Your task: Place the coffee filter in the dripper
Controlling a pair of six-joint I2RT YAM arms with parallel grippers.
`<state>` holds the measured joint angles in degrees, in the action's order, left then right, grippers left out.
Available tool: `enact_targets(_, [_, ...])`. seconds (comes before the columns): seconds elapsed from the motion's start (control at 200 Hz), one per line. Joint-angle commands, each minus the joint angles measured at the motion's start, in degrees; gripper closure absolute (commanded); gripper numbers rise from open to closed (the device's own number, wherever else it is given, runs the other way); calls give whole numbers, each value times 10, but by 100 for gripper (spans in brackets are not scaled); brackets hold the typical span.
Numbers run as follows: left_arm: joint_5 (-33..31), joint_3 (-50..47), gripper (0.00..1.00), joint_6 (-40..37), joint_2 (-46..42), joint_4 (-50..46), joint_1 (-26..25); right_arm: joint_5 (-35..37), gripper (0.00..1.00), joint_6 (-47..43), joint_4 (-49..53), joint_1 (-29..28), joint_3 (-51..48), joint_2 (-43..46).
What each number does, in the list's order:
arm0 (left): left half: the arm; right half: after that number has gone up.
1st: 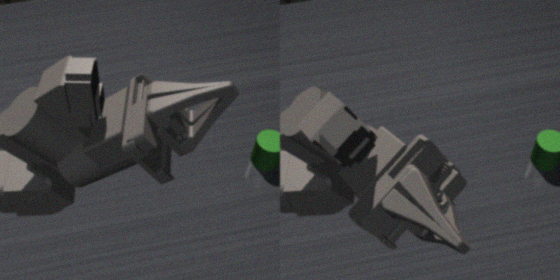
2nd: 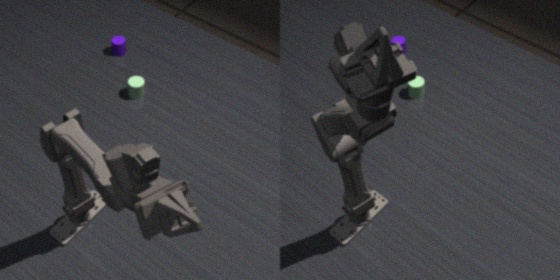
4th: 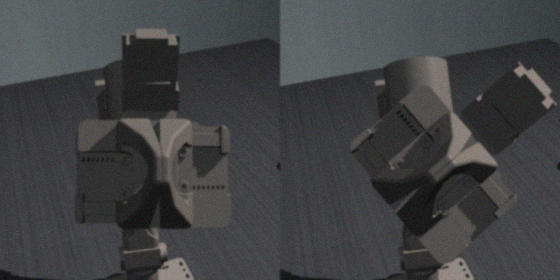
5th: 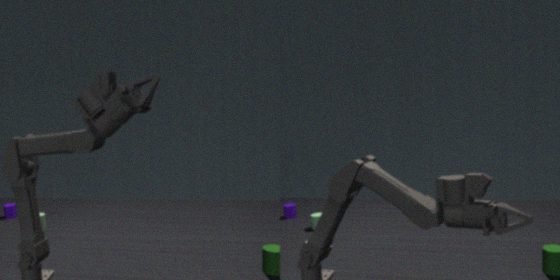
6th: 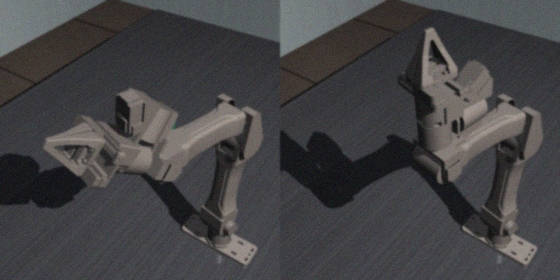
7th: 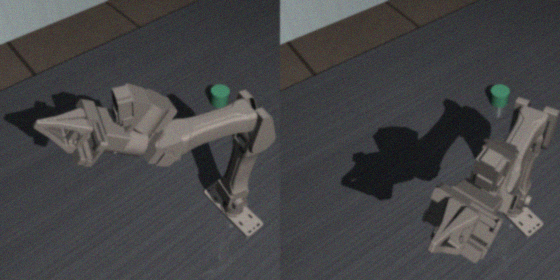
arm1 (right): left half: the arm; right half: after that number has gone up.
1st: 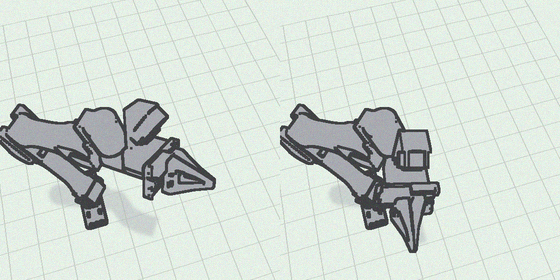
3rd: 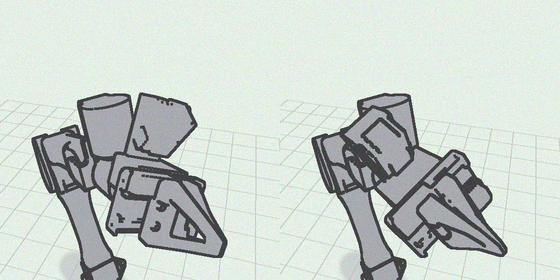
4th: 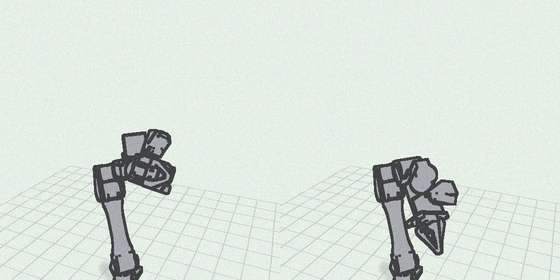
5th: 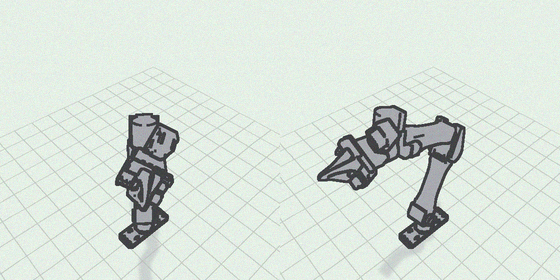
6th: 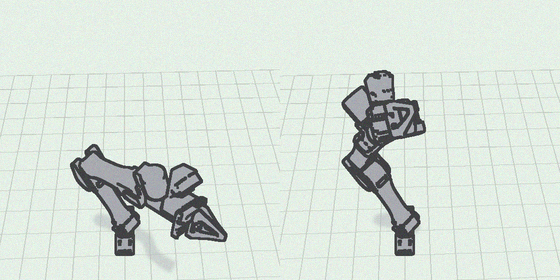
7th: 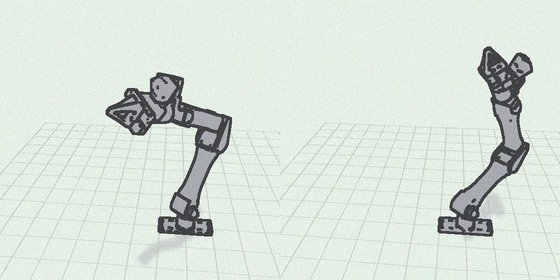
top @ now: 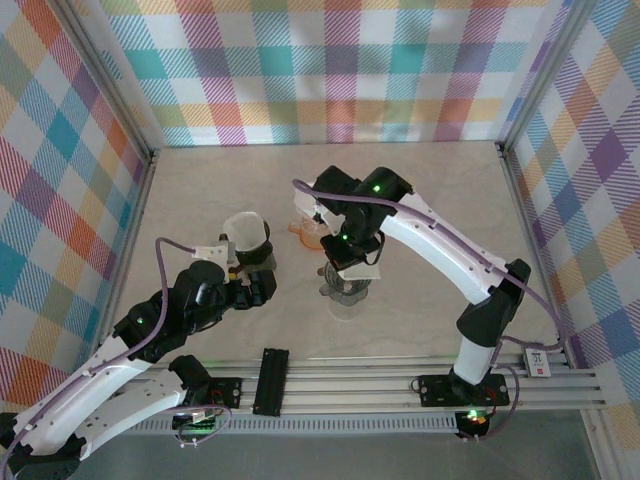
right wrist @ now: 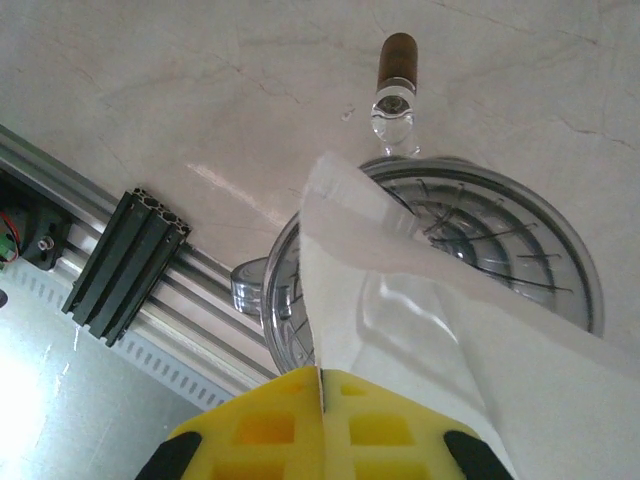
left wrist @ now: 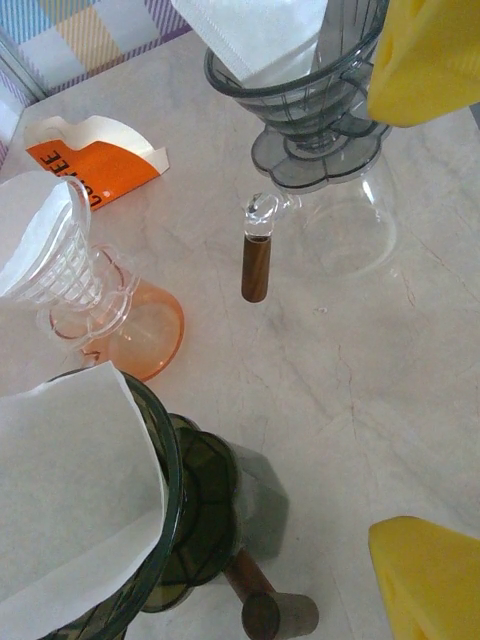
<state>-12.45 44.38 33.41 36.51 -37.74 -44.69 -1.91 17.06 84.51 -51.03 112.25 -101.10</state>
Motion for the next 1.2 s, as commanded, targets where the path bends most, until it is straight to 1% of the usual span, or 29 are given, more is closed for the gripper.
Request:
enact_targets(0.0, [12,-8,0,3,-4,17,6,-12,98,-3,-28,-3,-26,-1])
enact_targets(0.115, [15,-8,0,6,-2,17,6,-6,98,2,-48,-2,-51,3])
enact_targets(0.165, [18,-9,0,7,-1,18,6,-5,95,5,-54,-3,-58,7])
enact_targets(0.2, [20,-9,0,8,0,18,6,-6,91,6,-59,-3,-60,11])
enact_targets(0.31, [22,-6,0,10,2,19,6,-4,72,11,-77,-3,-63,33])
enact_targets(0.36, [25,-5,0,11,3,19,5,-3,65,13,-83,-2,-64,42])
enact_targets(0.43, [27,-2,0,12,7,21,6,-4,58,15,-87,-3,-67,55])
enact_targets(0.575, [37,9,0,17,24,26,6,10,40,24,-115,-3,-98,97])
enact_targets(0.68, [63,24,0,14,48,43,6,23,33,34,-143,-2,-131,132])
enact_targets(0.72, [75,30,1,12,60,52,6,36,32,40,-154,-3,-143,148])
enact_targets(0.76, [90,39,4,9,75,61,5,54,31,43,-166,-2,-158,165])
enact_targets(0.885, [140,75,20,2,133,88,4,113,31,41,-173,6,-192,201])
enact_targets(0.935, [151,90,23,2,159,94,1,120,32,40,-171,19,-203,209])
enact_targets(1.075, [153,128,24,-5,213,100,-13,69,43,20,-187,73,-240,218])
enact_targets(1.195, [153,146,27,-7,237,106,-17,45,53,6,-191,90,-248,206])
